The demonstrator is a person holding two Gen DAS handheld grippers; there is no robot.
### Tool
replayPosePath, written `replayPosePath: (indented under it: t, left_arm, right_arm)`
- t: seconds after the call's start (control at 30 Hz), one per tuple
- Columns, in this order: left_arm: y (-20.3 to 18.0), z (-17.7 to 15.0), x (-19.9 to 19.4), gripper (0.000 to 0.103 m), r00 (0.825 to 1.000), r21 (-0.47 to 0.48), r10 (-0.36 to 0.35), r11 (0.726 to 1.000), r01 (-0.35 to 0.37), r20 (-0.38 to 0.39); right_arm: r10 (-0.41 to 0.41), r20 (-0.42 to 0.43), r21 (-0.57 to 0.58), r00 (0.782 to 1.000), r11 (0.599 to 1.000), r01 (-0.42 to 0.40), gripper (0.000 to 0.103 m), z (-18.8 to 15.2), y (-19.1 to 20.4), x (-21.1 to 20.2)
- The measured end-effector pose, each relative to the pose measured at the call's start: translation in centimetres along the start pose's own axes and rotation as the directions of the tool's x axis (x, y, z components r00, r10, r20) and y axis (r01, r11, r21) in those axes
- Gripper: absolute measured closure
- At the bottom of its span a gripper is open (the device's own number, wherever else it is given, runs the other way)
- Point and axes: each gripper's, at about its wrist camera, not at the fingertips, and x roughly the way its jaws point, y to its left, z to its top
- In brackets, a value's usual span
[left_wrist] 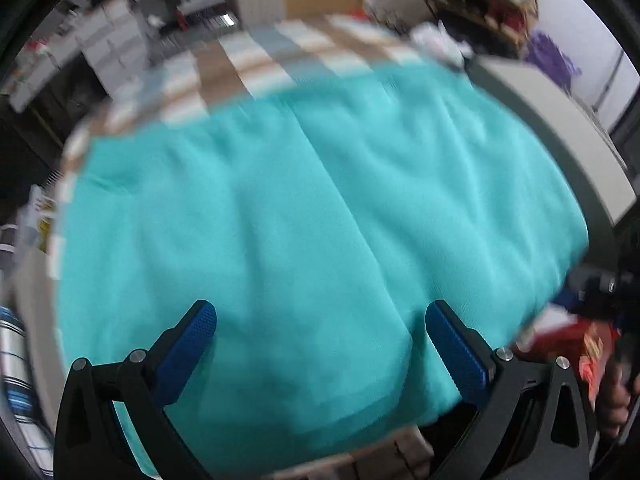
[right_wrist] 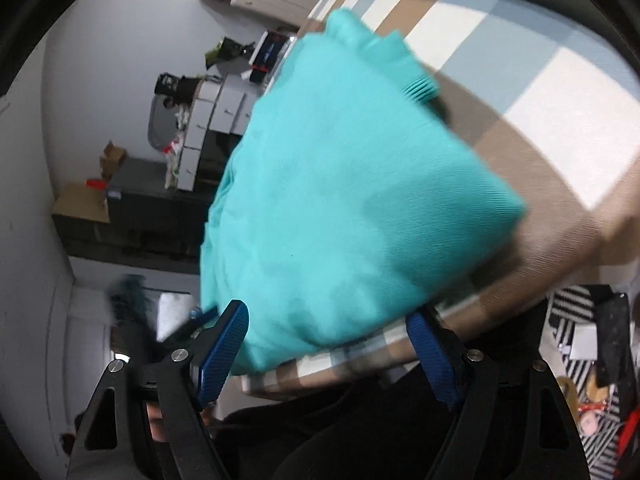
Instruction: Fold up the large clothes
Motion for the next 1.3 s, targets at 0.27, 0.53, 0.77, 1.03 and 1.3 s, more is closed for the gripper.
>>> replayPosePath:
  t: [0.27, 0.53, 0.77, 1.03, 1.3]
  left_arm:
    - [1.8, 1.7, 5.6, 0.001, 0.989, -0.068, -0.057, 0.997, 0.048, -0.137]
    - [1.2, 3.8, 6.6, 0.001, 0.989, -0.071, -0.077, 0.995, 0.069, -0.128]
    - [0.8, 3.9, 6.4, 0.001, 0.996, -0.073, -0.067, 0.995, 0.063, -0.052]
    - [1.1, 4.3, 6.2, 0.001, 0.993, -0.061, -0.092, 0.994, 0.087, -0.073]
    - [1.1, 4.2, 6.2, 0.001, 0.994, -0.055, -0.092, 0.995, 0.089, -0.060]
  right_arm:
    - [-0.028, 0.028, 0.018, 0.999, 0.999, 0.027, 0.013, 1.0, 1.0, 1.6]
    - [-0.149, 0.149, -0.034, 0.978, 0.987, 0.156, 0.013, 4.3, 2.9, 3.0]
    - [-0.051, 0.237, -0.335, 0.970, 0.933, 0.131, 0.039, 3.8, 9.5, 0.6]
    - [-0.154, 0.073, 0.056, 0.985, 0.987, 0.150, 0.035, 6.8, 1.7, 3.2]
    - [-0.222, 0.210, -0.017, 0.952, 0.973, 0.231, 0.046, 7.9, 3.6, 3.2]
